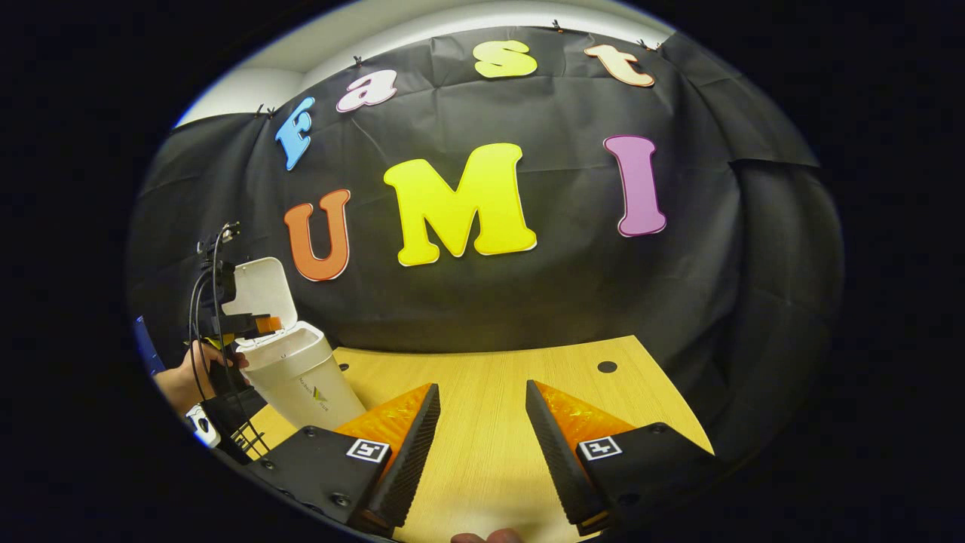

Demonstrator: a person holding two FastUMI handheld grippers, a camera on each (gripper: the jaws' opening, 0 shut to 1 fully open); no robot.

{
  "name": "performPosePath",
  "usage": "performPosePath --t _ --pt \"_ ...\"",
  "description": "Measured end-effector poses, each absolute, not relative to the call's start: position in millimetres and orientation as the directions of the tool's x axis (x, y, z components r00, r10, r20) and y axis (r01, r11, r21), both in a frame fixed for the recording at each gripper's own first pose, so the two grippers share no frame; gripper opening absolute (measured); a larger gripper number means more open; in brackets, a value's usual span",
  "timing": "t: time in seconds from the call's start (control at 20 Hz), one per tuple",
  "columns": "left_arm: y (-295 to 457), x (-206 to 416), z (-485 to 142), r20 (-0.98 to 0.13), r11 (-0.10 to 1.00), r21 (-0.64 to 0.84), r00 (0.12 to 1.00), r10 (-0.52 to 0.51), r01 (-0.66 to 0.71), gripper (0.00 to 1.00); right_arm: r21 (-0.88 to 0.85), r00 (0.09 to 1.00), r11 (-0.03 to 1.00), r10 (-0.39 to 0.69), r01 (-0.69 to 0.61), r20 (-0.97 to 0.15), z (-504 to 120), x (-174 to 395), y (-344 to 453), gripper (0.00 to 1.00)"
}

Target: Press the lid of the desktop garbage bin to open it, pick up the crumpled paper on the desktop and throw it into the bin, then pick up the pop can on the desktop and drop it into the bin, and finally close the garbage bin lid.

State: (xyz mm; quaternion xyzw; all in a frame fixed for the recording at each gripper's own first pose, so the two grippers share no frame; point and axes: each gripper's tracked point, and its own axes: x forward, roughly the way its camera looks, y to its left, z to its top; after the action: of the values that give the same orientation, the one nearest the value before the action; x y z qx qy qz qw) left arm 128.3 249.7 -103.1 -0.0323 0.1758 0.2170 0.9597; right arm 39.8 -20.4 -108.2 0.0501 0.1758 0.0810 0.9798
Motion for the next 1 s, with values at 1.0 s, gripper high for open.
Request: performPosePath --t 1.0 --pt "258 140 50 -0.071 0.818 0.027 0.815 0.575 -0.574 0.85 0.181 0.915 0.971 0.211 -0.156 -0.345 -115 47 -25 0.76"
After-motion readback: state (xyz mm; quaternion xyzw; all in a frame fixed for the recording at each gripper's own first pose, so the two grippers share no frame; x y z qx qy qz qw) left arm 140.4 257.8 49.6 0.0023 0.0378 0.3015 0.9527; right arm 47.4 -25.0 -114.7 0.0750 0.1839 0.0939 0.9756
